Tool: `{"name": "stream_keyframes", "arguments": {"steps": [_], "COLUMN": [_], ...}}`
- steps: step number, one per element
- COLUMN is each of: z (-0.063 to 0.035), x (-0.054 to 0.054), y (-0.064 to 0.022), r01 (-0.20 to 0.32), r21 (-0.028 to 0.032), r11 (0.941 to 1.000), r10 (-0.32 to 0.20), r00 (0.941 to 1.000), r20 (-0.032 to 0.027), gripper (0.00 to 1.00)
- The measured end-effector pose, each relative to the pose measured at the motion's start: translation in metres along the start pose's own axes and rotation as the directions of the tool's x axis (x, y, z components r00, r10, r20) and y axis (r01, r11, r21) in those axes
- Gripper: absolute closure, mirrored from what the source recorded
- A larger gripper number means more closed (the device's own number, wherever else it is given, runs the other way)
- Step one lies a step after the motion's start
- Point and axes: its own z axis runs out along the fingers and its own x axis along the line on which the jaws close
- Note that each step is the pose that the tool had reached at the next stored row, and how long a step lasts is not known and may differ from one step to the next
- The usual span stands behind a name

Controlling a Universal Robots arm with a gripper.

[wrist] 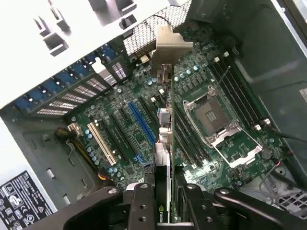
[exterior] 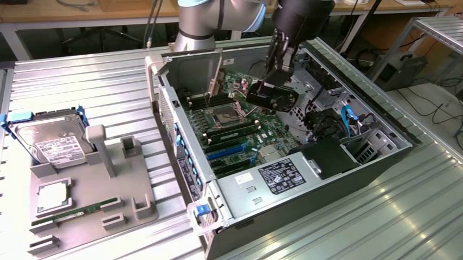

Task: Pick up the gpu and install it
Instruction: 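Insert the gpu into the slot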

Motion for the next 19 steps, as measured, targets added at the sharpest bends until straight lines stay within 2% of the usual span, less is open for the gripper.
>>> {"name": "stream_keyframes", "arguments": {"steps": [2,5,8,11,14,18,19], "z": [0.0007,0.002,0.004,0.0052,0.0065,0.0085,0.0094], "x": [0.0,0.0,0.0,0.0,0.0,0.0,0.0], "y": [-0.0001,-0.0002,-0.0004,-0.0005,-0.0006,-0.0008,-0.0009], "r01": [0.043,0.116,0.21,0.263,0.314,0.382,0.403], "r21": [0.0023,0.005,0.007,0.0073,0.0072,0.0062,0.0058], "r11": [0.9991,0.9933,0.9777,0.9649,0.9493,0.924,0.915], "r10": [-0.043,-0.116,-0.21,-0.262,-0.314,-0.382,-0.403], "r00": [0.9991,0.9933,0.9777,0.9647,0.9491,0.9237,0.9147], "r20": [-0.0026,-0.0078,-0.0151,-0.0196,-0.0241,-0.0302,-0.032], "gripper": [0.74,0.74,0.74,0.74,0.74,0.74,0.74]}}
